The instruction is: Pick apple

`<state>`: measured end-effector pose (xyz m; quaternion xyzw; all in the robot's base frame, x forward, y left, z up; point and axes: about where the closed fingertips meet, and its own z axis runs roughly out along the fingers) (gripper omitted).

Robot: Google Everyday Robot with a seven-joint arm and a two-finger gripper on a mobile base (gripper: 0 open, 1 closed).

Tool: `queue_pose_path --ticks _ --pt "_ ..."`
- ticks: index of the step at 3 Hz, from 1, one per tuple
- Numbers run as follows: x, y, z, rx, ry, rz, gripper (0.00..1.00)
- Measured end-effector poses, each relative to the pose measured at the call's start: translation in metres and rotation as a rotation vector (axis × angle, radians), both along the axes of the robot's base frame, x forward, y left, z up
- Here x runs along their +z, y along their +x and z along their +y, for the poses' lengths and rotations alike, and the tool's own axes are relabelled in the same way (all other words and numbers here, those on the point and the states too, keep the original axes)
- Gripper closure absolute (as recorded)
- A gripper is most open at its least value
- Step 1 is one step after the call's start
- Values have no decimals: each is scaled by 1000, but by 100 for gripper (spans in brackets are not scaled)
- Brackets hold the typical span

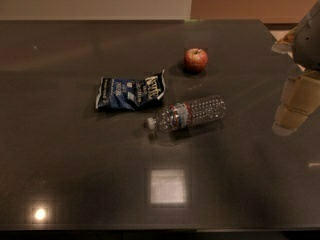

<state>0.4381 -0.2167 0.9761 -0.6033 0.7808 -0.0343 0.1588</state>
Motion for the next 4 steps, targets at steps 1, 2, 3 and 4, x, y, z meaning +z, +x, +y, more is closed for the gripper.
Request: queue_pose_path --ticks 1,2,3,4 --pt "0 0 0 0 0 0 0" --pt "0 20 1 -1 44 24 0" --pt "-6 71 11 -26 120 29 0" --pt "-15 124 26 -69 189 12 0"
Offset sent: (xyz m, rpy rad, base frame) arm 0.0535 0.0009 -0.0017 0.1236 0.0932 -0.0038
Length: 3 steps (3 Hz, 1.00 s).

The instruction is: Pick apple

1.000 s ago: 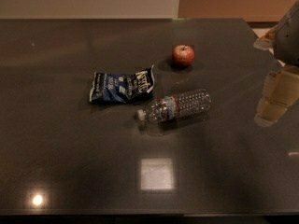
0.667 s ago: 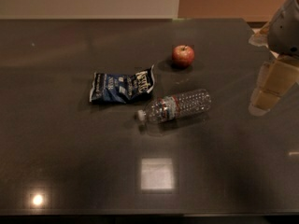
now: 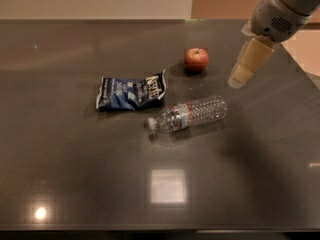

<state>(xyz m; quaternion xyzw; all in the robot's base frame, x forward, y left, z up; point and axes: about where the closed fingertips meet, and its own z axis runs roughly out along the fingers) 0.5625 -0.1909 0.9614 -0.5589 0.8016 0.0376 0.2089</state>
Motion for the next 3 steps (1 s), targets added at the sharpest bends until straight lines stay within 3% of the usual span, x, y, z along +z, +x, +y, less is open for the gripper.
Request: queue_pose_path --ticks 1,3 --pt "-20 50 15 -72 52 -3 0" --pt "-65 115 37 -166 122 25 0"
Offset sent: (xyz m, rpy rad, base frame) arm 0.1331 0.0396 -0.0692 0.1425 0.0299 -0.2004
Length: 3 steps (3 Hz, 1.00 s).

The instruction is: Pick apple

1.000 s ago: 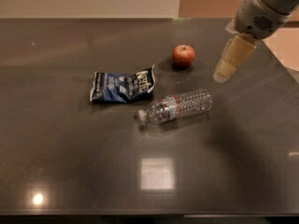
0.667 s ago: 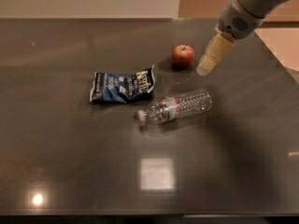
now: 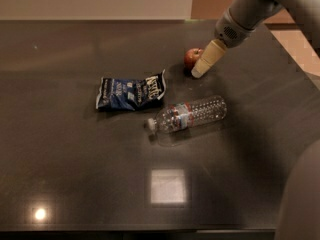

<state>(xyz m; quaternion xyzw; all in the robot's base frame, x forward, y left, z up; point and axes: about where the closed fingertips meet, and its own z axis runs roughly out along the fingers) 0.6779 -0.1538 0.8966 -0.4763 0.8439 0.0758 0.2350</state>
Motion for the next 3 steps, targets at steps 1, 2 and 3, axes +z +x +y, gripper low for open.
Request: queue_pose_path --ticks 1,2,3 --pt "-16 22 7 -29 20 3 0" --pt "-28 41 11 -63 30 4 0" --pt "-36 55 15 -88 36 0 0"
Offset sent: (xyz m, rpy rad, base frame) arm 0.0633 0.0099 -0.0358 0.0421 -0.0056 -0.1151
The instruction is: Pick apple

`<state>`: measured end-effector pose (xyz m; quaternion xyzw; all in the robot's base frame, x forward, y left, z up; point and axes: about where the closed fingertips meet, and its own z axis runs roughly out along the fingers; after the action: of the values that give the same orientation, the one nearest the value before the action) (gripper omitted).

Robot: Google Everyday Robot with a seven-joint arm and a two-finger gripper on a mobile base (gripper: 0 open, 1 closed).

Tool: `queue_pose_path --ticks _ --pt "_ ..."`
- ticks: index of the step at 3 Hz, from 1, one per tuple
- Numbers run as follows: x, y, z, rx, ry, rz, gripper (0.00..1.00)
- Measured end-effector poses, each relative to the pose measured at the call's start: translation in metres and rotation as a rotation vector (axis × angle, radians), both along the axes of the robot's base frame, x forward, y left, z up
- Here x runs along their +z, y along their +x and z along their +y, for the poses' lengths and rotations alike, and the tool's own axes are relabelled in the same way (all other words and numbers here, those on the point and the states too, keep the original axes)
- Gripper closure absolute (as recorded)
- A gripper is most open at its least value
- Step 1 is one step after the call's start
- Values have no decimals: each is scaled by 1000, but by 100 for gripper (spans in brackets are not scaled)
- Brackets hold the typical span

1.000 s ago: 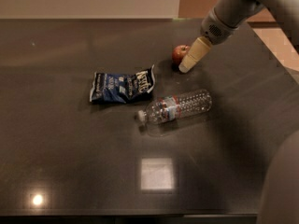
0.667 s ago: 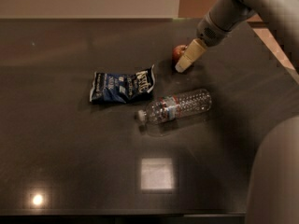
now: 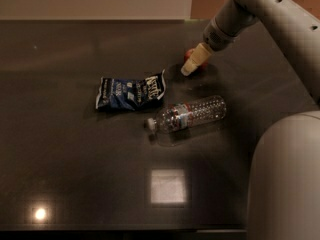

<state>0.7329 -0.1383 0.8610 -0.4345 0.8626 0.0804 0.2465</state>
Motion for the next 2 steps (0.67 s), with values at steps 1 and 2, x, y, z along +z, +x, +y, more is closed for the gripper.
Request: queue_pose_path --ticks 1,2 --pt "-6 9 4 -17 -6 2 17" --pt "-9 13 6 -31 -12 7 40"
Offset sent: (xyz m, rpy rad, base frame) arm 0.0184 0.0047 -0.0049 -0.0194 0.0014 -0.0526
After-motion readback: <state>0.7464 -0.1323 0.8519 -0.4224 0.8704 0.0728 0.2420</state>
